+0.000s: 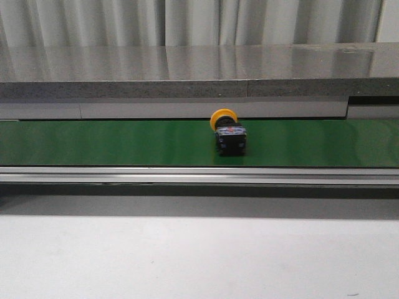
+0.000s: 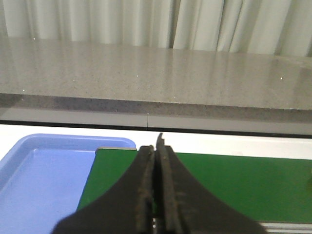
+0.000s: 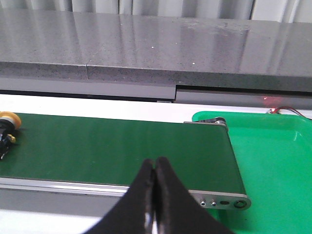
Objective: Move button from right to left
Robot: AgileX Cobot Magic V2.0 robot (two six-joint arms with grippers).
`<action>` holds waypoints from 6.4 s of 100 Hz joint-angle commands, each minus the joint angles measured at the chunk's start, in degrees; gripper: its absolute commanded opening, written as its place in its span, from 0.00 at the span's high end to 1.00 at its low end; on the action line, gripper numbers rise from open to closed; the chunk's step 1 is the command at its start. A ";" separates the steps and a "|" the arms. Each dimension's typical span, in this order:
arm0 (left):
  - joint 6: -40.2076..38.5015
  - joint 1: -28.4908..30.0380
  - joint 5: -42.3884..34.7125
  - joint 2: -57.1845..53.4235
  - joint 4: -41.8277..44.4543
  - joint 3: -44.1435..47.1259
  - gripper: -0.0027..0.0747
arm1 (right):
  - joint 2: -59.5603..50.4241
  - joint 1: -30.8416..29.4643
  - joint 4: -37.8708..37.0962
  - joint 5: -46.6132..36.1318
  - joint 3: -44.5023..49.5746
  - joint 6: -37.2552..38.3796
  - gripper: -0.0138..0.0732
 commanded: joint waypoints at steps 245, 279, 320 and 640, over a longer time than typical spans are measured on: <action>-13.64 -20.01 32.62 89.28 2.78 -61.08 0.58 | 0.62 0.01 -0.49 -4.33 -1.37 -0.14 0.92; -13.64 -19.89 32.90 88.61 2.78 -61.08 0.74 | 0.62 0.01 -0.49 -4.33 -1.37 -0.14 0.92; -8.66 -5.97 36.42 80.97 2.78 -61.08 0.74 | 0.62 0.01 -0.49 -4.33 -1.37 -0.14 0.92; 16.37 5.05 15.69 41.47 -13.39 -33.76 0.99 | 0.62 0.01 -0.49 -4.33 -1.37 -0.14 0.92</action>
